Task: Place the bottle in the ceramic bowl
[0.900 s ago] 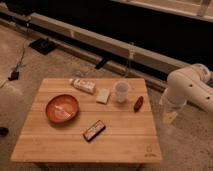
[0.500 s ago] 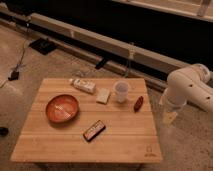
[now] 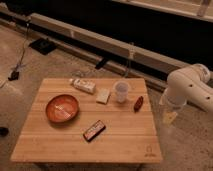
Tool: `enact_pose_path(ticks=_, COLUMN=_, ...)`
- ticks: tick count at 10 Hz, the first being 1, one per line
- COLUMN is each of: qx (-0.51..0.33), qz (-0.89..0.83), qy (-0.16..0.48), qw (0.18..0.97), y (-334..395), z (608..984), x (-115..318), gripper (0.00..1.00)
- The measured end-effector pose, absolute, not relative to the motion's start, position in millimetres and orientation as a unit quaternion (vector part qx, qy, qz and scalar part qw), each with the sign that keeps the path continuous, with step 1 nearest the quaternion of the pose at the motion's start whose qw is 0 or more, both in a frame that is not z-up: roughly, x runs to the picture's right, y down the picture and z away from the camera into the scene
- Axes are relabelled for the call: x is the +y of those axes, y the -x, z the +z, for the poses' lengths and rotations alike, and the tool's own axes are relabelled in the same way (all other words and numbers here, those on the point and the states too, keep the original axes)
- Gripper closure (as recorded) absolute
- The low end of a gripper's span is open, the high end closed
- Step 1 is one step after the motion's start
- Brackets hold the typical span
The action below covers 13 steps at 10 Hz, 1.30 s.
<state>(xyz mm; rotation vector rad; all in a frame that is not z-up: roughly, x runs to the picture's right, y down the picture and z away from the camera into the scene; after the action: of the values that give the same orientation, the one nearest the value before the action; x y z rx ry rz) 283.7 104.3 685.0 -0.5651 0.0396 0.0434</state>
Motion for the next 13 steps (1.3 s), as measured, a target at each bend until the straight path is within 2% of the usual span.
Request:
enact_pose_path(ticks=6, qx=0.019, qz=0.021, qy=0.279, qw=0.96, y=-283, z=685, x=104, gripper=0.37)
enact_pose_path(ticks=9, qx=0.023, qz=0.001, qy=0.283, qw=0.959, y=-256, z=689, x=99, gripper=0.67)
enact_pose_path(ticks=10, qx=0.025, qz=-0.004, qy=0.285, qw=0.958, y=-250, z=690, x=99, gripper=0.71)
enact_pose_path(ticks=13, qx=0.026, qz=-0.028, qy=0.293, qw=0.955, y=-237, z=698, x=86, gripper=0.74)
